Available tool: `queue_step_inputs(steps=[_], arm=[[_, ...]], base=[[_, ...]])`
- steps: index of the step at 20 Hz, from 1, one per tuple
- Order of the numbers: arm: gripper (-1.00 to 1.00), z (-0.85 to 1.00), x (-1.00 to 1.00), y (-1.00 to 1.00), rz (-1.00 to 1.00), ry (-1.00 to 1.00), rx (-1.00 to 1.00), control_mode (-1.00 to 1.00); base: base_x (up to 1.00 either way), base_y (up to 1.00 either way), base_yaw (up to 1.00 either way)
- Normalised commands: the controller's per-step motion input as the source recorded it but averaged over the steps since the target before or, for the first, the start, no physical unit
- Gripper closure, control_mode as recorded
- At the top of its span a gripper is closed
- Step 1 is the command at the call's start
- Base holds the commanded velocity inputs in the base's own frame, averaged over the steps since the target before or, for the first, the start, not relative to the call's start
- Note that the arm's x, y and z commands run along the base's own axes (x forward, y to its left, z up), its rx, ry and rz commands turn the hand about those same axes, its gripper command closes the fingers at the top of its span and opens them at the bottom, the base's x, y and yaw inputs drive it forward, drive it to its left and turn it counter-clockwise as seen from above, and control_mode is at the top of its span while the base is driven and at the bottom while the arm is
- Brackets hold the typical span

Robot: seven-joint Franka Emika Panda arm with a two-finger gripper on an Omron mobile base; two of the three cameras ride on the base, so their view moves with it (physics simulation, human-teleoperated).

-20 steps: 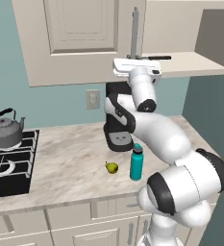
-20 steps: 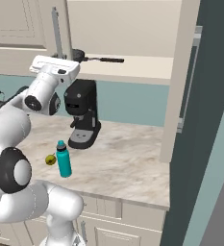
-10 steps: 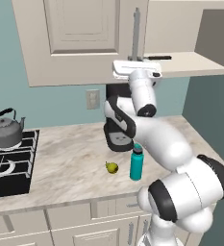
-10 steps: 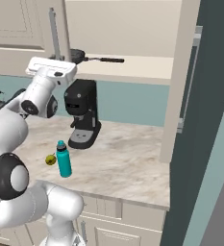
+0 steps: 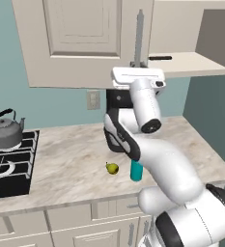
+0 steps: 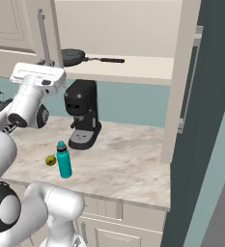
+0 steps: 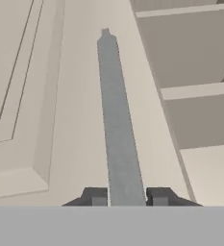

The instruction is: Pick the pan from the cabinet and place it on the stove. Then turn on the stove burner for the pan.

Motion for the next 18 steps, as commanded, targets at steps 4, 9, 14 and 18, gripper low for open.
queue_step_inputs(steps=[4,9,14,18], arm=[[1.0,0.29,-0.88,0.52,0.15,-0.02,0.0,-1.0],[1.0,0.11,-0.76,0.53,0.12,-0.05,-0.02,-1.0],[1.0,-0.01,-0.45,0.19,0.03,-0.06,-0.01,-1.0],[-1.0,0.0,-0.5,-0.01,0.0,-0.12,0.04,-1.0]], base=[[0.0,0.0,0.0],[0.0,0.0,0.0],[0.0,0.0,0.0],[0.0,0.0,0.0]])
